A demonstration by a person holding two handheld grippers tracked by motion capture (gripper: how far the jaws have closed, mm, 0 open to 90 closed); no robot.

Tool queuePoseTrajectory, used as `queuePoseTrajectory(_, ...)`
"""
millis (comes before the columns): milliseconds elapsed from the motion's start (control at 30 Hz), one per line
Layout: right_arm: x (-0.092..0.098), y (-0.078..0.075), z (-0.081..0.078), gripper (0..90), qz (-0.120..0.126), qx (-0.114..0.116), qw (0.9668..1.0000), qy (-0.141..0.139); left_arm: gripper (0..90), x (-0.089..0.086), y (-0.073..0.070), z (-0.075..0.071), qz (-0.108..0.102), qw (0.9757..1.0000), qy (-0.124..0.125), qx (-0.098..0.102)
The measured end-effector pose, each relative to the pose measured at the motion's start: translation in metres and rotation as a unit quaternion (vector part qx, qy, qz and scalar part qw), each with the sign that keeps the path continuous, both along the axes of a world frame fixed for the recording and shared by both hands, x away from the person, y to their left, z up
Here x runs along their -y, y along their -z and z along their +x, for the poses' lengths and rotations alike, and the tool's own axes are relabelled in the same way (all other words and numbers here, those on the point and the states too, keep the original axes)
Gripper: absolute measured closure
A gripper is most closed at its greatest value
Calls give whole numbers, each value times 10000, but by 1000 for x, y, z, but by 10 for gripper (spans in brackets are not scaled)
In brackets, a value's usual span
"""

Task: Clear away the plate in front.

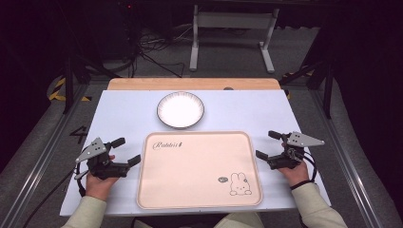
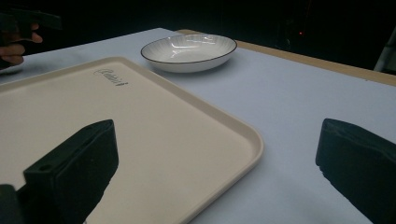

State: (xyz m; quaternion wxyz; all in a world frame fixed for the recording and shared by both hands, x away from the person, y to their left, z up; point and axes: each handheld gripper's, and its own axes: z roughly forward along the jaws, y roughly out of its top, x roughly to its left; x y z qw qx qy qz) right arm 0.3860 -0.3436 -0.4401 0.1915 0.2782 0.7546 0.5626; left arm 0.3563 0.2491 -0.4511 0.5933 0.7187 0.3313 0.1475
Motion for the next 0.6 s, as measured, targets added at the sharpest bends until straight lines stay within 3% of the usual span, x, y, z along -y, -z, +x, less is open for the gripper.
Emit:
queuePoseTrajectory(233,-1,0,0,0,-8,1,10000,-14,13,-1,-3,-1,12,10000,-66,15)
queuePoseTrajectory(367,-1,1,0,0,-41,-24,10000,-13,14,0,-12,-1,-194,9998,-41,76)
queuePoseTrajectory(600,0,2,1,0,-49,-104,9999,24,11,2,-25,-4,-12,9996,-65,264)
